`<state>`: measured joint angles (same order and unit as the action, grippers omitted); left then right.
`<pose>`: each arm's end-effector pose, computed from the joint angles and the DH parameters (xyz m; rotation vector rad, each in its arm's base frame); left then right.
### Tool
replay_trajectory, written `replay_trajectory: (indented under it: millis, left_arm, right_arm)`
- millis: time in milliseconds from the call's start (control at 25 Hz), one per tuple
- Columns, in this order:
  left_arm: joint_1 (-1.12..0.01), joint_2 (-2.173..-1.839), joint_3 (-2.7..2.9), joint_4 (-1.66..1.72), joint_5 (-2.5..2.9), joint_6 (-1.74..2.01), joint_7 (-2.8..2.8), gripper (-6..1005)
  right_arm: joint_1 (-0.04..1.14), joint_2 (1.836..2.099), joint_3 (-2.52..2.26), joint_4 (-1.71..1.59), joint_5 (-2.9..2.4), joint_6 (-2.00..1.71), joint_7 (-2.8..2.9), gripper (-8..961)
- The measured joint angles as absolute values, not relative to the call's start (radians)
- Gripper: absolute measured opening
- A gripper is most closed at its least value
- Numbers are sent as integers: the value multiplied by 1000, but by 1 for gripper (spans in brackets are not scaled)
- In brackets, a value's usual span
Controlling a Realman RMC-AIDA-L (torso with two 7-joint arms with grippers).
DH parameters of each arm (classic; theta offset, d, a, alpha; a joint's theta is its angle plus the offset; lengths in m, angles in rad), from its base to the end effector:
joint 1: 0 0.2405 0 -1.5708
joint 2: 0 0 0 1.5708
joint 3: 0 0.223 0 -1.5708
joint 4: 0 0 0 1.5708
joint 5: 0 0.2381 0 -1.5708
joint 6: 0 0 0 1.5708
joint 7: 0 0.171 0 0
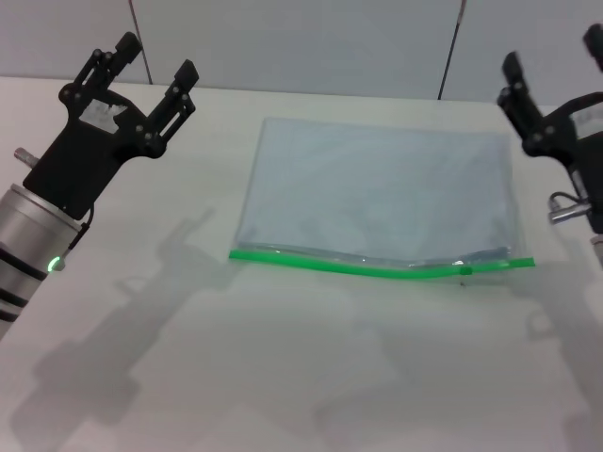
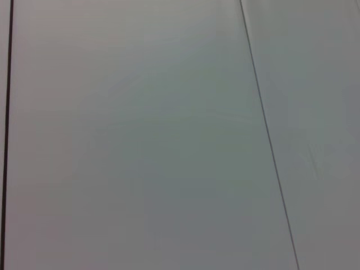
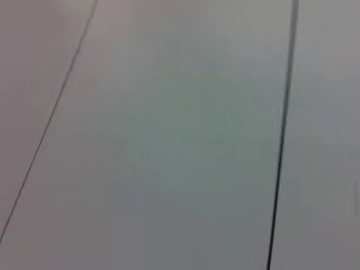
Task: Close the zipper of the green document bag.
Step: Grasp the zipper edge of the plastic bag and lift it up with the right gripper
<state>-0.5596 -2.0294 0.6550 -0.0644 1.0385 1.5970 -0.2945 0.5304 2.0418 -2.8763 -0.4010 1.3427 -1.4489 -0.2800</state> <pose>-0.2533 0.3479 0.0065 -1.7898 -0.1822 -1.0472 0.2098 0.3494 -0.0407 -1.6382 0.0625 0.8441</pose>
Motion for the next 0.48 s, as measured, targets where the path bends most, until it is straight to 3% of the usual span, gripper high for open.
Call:
replay_trajectory:
  millis: [480]
  left_arm:
    - [-558,-2029,654,-64,1035,1597,-295,715]
  right_arm:
    - [467,2044,-2876,-386,1230,-1370,-768,847]
